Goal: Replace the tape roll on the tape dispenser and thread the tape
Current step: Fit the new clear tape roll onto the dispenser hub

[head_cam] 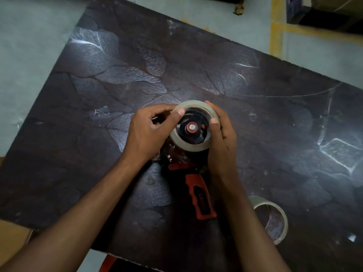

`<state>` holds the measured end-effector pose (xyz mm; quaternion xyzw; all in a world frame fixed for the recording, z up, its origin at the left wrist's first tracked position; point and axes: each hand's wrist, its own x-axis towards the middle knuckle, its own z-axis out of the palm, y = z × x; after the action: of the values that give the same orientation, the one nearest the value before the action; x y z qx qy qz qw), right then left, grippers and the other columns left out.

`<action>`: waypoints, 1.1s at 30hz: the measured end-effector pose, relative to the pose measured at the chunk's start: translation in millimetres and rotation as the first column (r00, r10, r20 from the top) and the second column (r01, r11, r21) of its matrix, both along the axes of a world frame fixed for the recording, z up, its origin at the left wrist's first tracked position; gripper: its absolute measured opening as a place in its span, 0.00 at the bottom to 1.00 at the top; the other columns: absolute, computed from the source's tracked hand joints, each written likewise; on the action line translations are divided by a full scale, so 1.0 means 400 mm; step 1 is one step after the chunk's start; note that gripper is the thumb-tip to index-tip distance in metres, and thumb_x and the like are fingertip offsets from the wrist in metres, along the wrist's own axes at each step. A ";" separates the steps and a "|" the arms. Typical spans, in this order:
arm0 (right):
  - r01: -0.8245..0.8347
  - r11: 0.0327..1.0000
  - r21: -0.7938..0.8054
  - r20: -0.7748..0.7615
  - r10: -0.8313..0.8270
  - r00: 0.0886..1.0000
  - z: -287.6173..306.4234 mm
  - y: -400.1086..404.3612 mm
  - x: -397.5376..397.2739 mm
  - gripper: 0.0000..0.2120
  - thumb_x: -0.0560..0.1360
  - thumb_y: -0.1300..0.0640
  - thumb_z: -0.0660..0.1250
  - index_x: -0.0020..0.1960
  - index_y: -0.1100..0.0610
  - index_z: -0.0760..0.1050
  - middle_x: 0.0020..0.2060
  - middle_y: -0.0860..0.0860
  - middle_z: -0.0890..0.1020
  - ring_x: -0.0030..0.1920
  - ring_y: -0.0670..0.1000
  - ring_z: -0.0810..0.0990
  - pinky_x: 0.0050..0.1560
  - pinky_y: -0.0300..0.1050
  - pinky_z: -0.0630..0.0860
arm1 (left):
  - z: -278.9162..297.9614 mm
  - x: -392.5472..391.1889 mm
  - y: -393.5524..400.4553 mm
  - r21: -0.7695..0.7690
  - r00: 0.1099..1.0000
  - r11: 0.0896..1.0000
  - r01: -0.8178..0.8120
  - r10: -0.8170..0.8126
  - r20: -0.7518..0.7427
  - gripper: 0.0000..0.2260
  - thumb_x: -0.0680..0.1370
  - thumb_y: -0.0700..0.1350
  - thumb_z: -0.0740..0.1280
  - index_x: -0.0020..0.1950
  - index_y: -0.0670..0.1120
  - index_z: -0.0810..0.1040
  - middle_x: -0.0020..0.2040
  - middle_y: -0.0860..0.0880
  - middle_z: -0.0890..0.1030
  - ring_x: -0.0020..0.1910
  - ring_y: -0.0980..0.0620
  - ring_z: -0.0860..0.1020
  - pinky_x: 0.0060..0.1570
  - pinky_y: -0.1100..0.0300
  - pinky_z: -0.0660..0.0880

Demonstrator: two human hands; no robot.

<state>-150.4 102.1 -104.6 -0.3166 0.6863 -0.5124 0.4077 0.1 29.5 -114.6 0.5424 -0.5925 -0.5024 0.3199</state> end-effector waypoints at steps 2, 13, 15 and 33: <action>-0.006 0.999 -0.037 0.000 0.006 1.000 -0.017 0.004 0.000 0.17 0.87 0.59 0.57 0.72 0.58 0.77 0.65 0.55 0.84 0.68 0.54 0.83 0.72 0.61 0.77 | -0.004 0.004 0.001 -0.008 1.000 1.000 0.005 -0.005 0.011 0.10 0.81 0.53 0.72 0.58 0.51 0.89 0.52 0.57 0.90 0.53 0.58 0.87 0.56 0.52 0.84; 0.034 0.998 -0.062 -0.030 -0.036 0.999 -0.032 -0.016 0.011 0.18 0.86 0.62 0.56 0.60 0.43 0.80 0.52 0.38 0.87 0.59 0.44 0.85 0.62 0.43 0.80 | -0.021 -0.003 0.003 -0.021 0.991 1.000 -0.006 0.009 0.131 0.13 0.80 0.59 0.71 0.58 0.56 0.89 0.52 0.59 0.89 0.53 0.62 0.87 0.56 0.49 0.84; 0.034 0.999 -0.043 -0.033 -0.035 0.999 -0.046 -0.015 0.012 0.16 0.86 0.60 0.57 0.63 0.47 0.81 0.53 0.40 0.87 0.60 0.45 0.85 0.63 0.45 0.80 | -0.012 0.000 0.002 -0.015 0.985 1.000 0.003 -0.001 0.172 0.13 0.79 0.61 0.70 0.58 0.57 0.89 0.51 0.60 0.89 0.52 0.62 0.87 0.55 0.48 0.84; -0.085 0.983 -0.160 -0.137 0.063 0.989 -0.057 0.061 0.020 0.28 0.84 0.58 0.65 0.82 0.56 0.62 0.75 0.52 0.76 0.75 0.48 0.75 0.78 0.53 0.72 | 0.013 0.049 0.196 -0.203 0.960 0.950 -0.238 0.262 0.100 0.22 0.78 0.49 0.75 0.73 0.52 0.81 0.65 0.53 0.84 0.65 0.57 0.82 0.66 0.54 0.79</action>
<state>-142.4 126.5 -127.6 -0.4077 0.6546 -0.5300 0.3527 19.7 108.0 -109.6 0.6108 -0.5831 -0.3640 0.3930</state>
